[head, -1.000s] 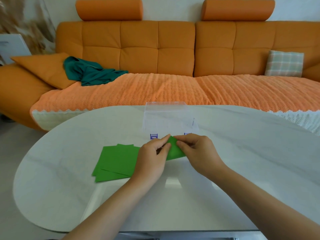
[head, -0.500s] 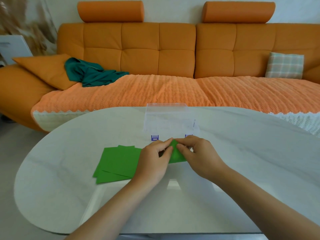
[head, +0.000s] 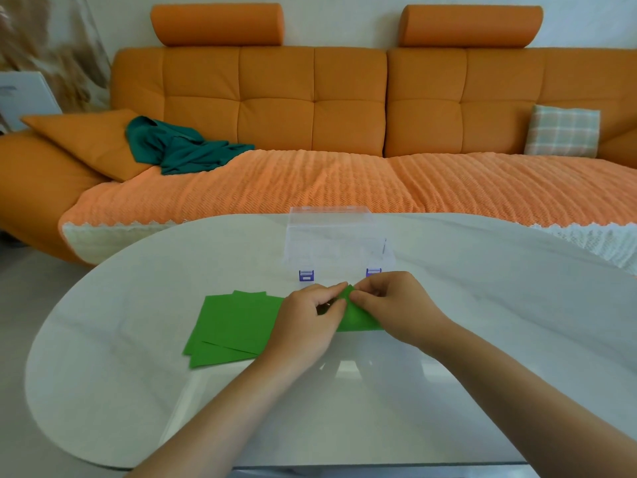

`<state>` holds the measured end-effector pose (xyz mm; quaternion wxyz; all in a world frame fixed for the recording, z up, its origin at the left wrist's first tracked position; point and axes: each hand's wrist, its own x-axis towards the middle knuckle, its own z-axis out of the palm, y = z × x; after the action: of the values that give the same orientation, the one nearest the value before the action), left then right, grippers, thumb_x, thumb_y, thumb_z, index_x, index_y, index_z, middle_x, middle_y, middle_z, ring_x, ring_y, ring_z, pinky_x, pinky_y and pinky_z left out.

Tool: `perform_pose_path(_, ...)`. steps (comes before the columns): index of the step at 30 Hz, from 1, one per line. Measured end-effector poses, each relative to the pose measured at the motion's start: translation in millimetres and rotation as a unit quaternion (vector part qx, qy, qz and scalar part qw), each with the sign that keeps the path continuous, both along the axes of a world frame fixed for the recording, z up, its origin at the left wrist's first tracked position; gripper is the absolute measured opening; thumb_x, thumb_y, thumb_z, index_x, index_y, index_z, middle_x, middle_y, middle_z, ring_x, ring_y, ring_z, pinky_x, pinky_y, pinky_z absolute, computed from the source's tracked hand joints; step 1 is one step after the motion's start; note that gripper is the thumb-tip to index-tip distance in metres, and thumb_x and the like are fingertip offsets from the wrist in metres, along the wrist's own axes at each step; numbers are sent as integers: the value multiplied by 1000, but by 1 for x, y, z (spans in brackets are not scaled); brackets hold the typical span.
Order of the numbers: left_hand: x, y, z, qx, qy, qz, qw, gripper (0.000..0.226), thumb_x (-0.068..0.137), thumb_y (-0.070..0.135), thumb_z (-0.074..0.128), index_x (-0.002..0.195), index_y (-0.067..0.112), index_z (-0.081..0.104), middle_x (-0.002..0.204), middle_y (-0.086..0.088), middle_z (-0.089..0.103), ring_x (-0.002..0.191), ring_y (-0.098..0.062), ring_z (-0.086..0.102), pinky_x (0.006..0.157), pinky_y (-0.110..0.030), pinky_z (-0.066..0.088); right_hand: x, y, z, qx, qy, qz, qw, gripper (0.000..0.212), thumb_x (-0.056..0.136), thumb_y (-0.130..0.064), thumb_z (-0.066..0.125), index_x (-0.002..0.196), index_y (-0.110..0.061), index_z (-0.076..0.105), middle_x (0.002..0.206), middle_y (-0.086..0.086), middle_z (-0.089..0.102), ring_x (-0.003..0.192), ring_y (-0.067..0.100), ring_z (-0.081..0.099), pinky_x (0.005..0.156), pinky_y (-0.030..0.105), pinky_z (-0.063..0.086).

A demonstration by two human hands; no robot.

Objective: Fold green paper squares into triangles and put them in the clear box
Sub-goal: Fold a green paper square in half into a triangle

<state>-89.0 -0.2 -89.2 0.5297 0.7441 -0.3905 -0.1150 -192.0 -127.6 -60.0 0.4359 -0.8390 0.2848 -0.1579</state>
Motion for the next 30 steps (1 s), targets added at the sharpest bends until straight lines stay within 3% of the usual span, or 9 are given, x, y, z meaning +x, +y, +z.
perform_pose_path(5,-2,5,5,70,-14,-22,997,26,92,21,59,106,37,74,76,11,72,65,1,57,66,-20,46,1,1,-6,22,52,11,998,16,90,-25,65,80,-23,77,70,-8,69,64,4,58,61,19,45)
perform_pose_path(8,2,12,7,128,-200,18,971,31,92,35,50,116,32,69,95,16,66,95,-2,55,82,-23,47,5,0,-11,-15,83,4,996,17,90,-31,63,81,-27,77,74,-10,70,73,9,61,68,24,49)
perform_pose_path(9,4,14,7,115,-236,3,965,31,89,36,48,112,31,68,99,16,63,100,-4,51,84,-25,46,5,-1,-12,-30,97,4,995,19,90,-33,63,78,-28,76,70,-12,68,72,11,61,68,25,48)
perform_pose_path(13,7,18,4,146,-221,-108,958,33,85,39,43,102,28,70,100,17,58,99,-2,46,84,-29,45,7,0,-15,-75,130,11,989,43,90,-32,60,48,-35,61,46,-16,50,60,13,47,62,27,38)
perform_pose_path(16,9,20,0,171,-254,-136,942,35,91,42,46,114,31,69,107,18,59,104,-2,45,92,-29,44,10,5,-16,-134,158,5,978,21,90,-36,59,74,-36,71,73,-15,68,79,13,62,80,31,48)
perform_pose_path(19,10,22,1,176,-262,-149,937,36,93,43,48,120,30,68,109,17,59,106,-4,46,94,-28,43,11,9,-14,-196,164,0,967,18,91,-35,54,89,-32,72,86,-11,71,87,12,62,91,33,45)
perform_pose_path(23,8,21,3,186,-275,-154,930,41,88,42,43,117,29,69,107,15,59,103,-7,46,92,-31,44,10,12,-15,-296,159,-6,942,22,89,-38,48,94,-35,69,87,-12,69,84,10,59,91,31,36)
perform_pose_path(27,8,20,3,183,-290,-150,927,42,88,43,42,117,28,69,107,14,60,102,-8,47,91,-31,44,5,5,-13,-350,153,15,924,31,91,-47,50,119,-40,62,105,-14,66,99,9,59,92,32,35)
perform_pose_path(30,7,21,2,187,-296,-151,924,44,88,44,42,118,26,69,110,14,61,105,-7,47,93,-31,44,-3,-2,-10,-389,155,99,903,38,93,-26,45,121,-41,65,112,-14,61,103,12,54,88,32,36)
